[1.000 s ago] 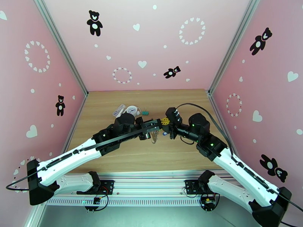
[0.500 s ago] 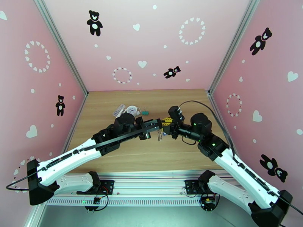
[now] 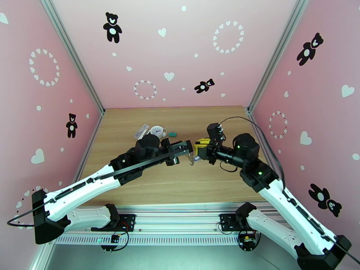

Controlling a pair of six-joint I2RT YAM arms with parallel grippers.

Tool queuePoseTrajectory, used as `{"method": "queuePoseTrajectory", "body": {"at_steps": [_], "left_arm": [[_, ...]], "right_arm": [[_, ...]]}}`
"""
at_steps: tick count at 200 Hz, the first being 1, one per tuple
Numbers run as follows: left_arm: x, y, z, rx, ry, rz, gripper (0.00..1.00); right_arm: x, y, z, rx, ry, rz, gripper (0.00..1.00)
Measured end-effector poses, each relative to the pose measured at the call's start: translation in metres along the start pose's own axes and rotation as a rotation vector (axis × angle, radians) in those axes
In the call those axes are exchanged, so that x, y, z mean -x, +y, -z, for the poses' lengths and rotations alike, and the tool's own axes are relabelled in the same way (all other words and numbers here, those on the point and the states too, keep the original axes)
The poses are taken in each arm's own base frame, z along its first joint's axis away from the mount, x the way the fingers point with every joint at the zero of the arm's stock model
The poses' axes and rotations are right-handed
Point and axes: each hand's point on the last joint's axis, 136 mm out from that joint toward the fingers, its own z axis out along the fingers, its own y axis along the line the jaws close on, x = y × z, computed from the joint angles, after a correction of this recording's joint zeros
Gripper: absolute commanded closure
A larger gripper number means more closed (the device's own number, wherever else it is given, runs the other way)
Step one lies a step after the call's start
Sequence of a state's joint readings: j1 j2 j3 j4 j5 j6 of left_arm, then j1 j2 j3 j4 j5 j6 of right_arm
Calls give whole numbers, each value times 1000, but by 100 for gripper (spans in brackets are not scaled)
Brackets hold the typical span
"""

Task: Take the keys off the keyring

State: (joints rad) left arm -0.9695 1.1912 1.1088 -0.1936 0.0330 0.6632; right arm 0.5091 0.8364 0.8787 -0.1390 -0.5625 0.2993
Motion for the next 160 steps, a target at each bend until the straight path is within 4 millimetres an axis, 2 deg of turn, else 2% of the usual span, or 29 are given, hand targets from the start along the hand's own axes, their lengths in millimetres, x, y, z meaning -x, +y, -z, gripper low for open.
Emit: {"method": "queuePoseTrajectory", "body": {"at_steps": [34,78,132,160], "left_arm": [[0,0,0,0,0,1,100],[0,-1,0,-4,-3,2,100],[1,-1,0,-7,-5,6,100],[2,-2,0,-12,-10,14,100]], "right_arm": [[-10,3,2,13,38,38,65],[-10,6,0,30,39,128,61],[-19,1,-20,56,70,135,61],[-24,7,-28,79,85,149,60]]}}
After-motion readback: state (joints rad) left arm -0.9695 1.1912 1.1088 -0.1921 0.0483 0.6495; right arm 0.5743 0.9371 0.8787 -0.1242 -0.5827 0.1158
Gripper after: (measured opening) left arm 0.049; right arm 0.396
